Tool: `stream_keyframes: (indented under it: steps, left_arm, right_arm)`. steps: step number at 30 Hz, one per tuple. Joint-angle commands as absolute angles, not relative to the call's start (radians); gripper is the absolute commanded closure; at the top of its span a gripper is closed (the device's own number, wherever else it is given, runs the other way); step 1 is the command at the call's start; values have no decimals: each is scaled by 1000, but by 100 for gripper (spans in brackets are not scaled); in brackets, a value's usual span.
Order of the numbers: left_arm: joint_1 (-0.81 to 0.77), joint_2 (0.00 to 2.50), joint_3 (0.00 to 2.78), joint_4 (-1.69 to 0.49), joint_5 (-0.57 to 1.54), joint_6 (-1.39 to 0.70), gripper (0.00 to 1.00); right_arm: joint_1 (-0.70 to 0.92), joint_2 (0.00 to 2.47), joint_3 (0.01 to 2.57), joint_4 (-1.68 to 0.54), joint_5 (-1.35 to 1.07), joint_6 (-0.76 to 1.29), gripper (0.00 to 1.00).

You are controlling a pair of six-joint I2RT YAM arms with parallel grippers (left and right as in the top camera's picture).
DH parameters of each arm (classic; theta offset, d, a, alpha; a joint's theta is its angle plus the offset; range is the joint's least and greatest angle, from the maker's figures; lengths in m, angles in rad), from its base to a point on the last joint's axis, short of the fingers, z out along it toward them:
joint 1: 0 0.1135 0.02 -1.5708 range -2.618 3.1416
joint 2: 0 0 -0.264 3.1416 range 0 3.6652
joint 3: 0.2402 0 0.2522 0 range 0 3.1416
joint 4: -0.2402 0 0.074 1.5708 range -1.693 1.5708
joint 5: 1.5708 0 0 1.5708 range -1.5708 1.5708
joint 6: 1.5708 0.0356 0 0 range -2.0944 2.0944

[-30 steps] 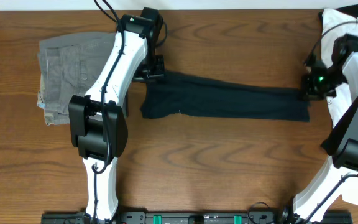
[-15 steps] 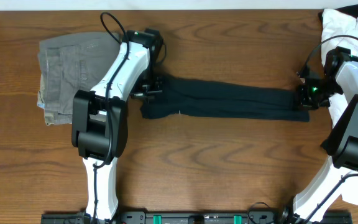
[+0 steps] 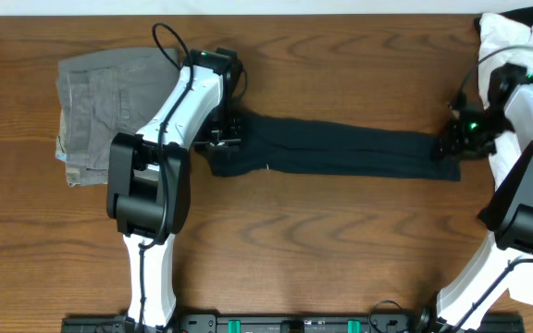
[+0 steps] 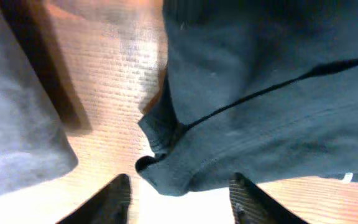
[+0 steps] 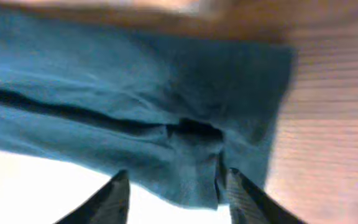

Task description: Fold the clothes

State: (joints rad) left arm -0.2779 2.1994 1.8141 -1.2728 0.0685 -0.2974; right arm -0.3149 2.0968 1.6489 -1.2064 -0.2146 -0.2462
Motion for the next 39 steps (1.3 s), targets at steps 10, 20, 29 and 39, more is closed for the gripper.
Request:
stream_keyframes:
  steps: [10, 20, 29, 39]
  left_arm:
    - [-301, 2088, 1879, -1213, 88, -289, 77]
    - [-332, 2184, 1814, -1113, 149, -281, 81]
    - [-331, 2294, 1810, -1093, 135, -255, 90]
    - [-330, 2343, 1804, -1063, 59, -229, 94]
  right_arm:
    - [-228, 2070, 1766, -1349, -369, -186, 94]
    - [-229, 2070, 1528, -1158, -255, -142, 99]
    - [-291, 2070, 1409, -976, -111, -72, 99]
    - [-310, 2070, 1416, -934, -186, -86, 99]
